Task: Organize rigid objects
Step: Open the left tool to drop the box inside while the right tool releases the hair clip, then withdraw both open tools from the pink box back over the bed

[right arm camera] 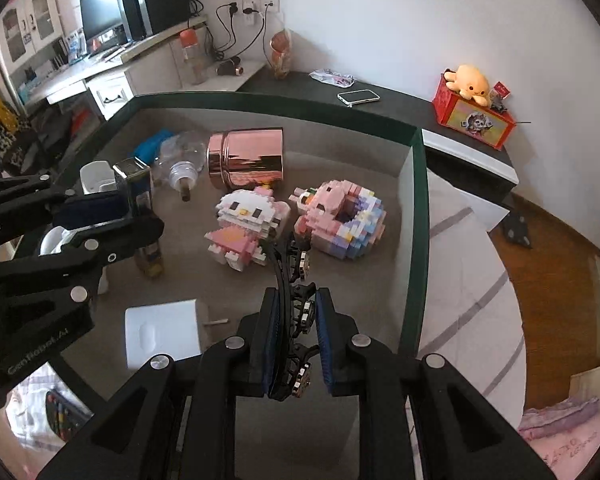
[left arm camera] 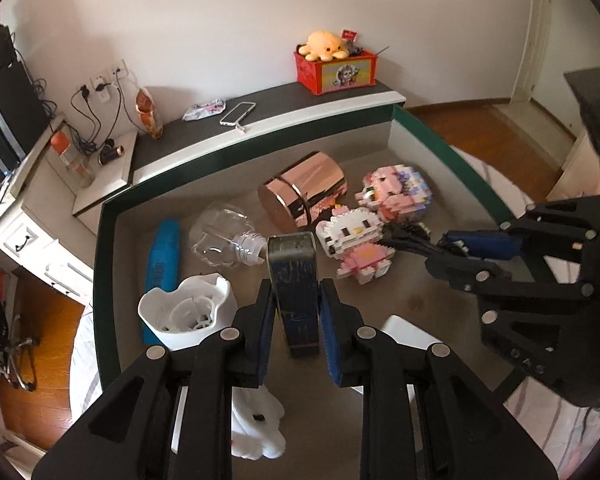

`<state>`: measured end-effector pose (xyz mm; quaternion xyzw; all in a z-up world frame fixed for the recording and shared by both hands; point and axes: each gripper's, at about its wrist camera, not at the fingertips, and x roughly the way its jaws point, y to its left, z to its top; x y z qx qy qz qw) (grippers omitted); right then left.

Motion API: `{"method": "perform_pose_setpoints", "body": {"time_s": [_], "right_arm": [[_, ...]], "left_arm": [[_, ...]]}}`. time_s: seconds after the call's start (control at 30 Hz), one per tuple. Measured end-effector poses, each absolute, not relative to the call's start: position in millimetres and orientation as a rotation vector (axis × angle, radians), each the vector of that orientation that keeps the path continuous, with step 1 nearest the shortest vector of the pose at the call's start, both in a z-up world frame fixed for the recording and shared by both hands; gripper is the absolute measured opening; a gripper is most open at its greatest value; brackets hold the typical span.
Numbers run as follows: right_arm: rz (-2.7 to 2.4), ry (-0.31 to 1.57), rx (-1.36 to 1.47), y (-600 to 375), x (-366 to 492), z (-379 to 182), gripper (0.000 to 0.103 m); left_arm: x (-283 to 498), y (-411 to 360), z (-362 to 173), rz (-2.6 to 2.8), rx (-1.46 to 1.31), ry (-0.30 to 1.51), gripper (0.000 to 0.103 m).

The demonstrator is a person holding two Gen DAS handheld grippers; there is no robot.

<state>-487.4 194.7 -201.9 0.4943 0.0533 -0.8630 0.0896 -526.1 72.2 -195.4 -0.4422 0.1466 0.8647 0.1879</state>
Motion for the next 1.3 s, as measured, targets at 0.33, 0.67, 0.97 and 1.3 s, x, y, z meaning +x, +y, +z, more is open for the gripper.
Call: {"method": "perform_pose_setpoints", "body": {"time_s": [0.33, 0.67, 0.97, 1.3], "right_arm": [[-2.567, 0.176, 1.511, 192, -497, -202, 0.020], [-2.552, 0.133, 1.458, 185, -484, -194, 0.032], [-2.633, 0.139, 1.309, 185, -441, -163, 0.082], [-2.700, 0.129, 1.280, 206, -402, -150, 0.082]], "left_arm": [[-533, 68, -208, 2.476, -1.310, 0.453, 0.024], [-497, 58, -182, 2.466, -1.193, 0.395, 0.056], [-443, 42, -153, 2.507, -1.065, 0.371, 0.099], [-389, 16, -152, 2.539, -1.069, 0.335, 0.102]]}}
